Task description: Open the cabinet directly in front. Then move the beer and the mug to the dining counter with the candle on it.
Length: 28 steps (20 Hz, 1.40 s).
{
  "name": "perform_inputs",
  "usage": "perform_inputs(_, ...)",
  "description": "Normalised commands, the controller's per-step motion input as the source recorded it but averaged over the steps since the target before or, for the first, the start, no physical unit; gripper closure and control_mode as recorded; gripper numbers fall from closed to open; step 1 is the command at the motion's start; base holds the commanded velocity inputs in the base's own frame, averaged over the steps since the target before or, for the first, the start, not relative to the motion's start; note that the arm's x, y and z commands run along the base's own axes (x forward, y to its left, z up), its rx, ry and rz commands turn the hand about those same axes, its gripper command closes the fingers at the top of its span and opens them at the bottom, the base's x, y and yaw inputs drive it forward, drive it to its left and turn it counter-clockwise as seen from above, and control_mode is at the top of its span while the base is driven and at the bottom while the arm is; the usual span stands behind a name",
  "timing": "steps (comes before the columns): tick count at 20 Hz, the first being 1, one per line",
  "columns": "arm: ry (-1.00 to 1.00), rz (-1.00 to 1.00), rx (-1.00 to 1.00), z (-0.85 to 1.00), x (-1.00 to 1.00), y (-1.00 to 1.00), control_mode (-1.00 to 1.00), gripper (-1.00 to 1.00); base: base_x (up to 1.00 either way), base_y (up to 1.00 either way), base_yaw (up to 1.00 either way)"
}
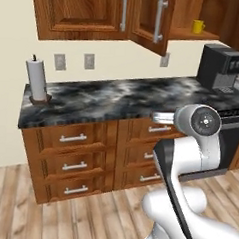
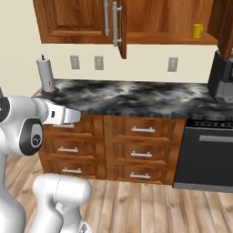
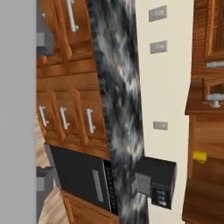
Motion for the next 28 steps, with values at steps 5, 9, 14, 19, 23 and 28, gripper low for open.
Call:
perform_inputs(5, 0.0, 0.0, 0.0, 0.0, 0.0, 0.0, 1.0, -1.0, 1.0, -0.15, -0.04)
perform_inputs(9, 0.0, 0.0, 0.0, 0.0, 0.0, 0.0, 1.0, -1.0, 0.24, -0.76, 0.0)
perform_inputs(14, 0.0, 0.0, 0.0, 0.0, 0.0, 0.0, 1.0, -1.0, -0.42, -1.0, 0.0)
perform_inputs(19, 0.0, 0.0, 0.0, 0.0, 0.0, 0.0, 1.0, -1.0, -0.13, -1.0, 0.0)
perform_inputs(23, 0.0, 0.0, 0.0, 0.0, 0.0, 0.0, 1.0, -1.0, -0.09, -0.25, -0.18)
perform_inputs(28, 0.0, 0.0, 0.0, 0.0, 0.0, 0.0, 1.0, -1.0, 0.0, -0.02, -1.0)
